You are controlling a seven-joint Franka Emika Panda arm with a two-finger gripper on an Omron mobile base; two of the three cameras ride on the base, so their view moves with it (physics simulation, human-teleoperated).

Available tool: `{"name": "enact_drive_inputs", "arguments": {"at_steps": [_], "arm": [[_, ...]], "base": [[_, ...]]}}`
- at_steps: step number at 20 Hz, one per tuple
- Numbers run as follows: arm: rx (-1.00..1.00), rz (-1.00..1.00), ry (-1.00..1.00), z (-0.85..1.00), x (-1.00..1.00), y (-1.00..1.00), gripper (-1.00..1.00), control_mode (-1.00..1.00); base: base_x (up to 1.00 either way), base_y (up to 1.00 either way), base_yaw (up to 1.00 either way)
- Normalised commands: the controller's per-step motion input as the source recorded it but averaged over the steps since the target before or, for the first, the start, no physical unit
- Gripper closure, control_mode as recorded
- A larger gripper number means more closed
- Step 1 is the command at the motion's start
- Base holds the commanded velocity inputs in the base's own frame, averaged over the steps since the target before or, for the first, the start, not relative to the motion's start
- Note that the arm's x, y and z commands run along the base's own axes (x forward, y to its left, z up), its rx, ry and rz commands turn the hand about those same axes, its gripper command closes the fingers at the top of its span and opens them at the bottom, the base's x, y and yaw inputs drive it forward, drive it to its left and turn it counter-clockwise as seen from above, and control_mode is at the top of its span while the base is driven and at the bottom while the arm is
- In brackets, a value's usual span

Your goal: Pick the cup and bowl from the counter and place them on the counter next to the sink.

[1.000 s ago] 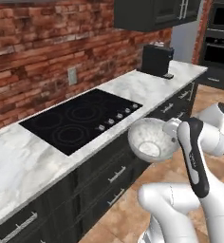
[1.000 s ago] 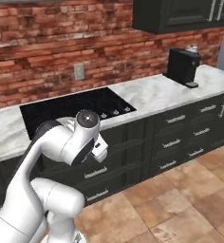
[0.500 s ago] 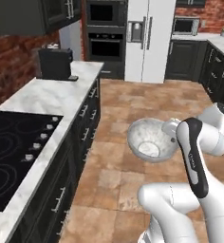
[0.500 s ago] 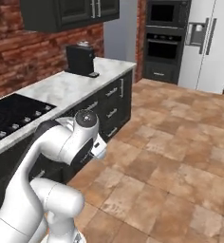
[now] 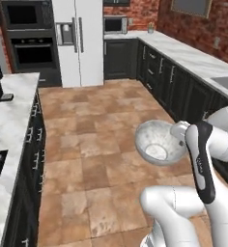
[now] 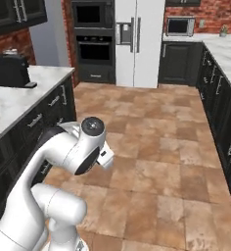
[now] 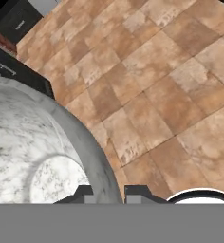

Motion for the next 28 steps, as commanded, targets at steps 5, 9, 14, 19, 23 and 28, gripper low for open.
{"name": "enact_drive_inputs", "arguments": {"at_steps": [5,9,14,19,23,28], "arm": [[0.0,0.0,0.0,0.0,0.0,0.0,1.0,1.0],[0.0,0.0,0.0,0.0,0.0,0.0,1.0,1.0],[0.0,0.0,0.0,0.0,0.0,0.0,1.0,1.0],[0.0,0.0,0.0,0.0,0.0,0.0,1.0,1.0],[0.0,0.0,0.0,0.0,0.0,0.0,1.0,1.0],[0.0,0.0,0.0,0.0,0.0,0.0,1.0,1.0]], "base": [[1.0,0.38,-0.23],[1.0,0.36,-0.27],[1.0,0.2,-0.42],[1.0,0.2,-0.46],[1.0,0.2,-0.46],[1.0,0.17,-0.44]]}}
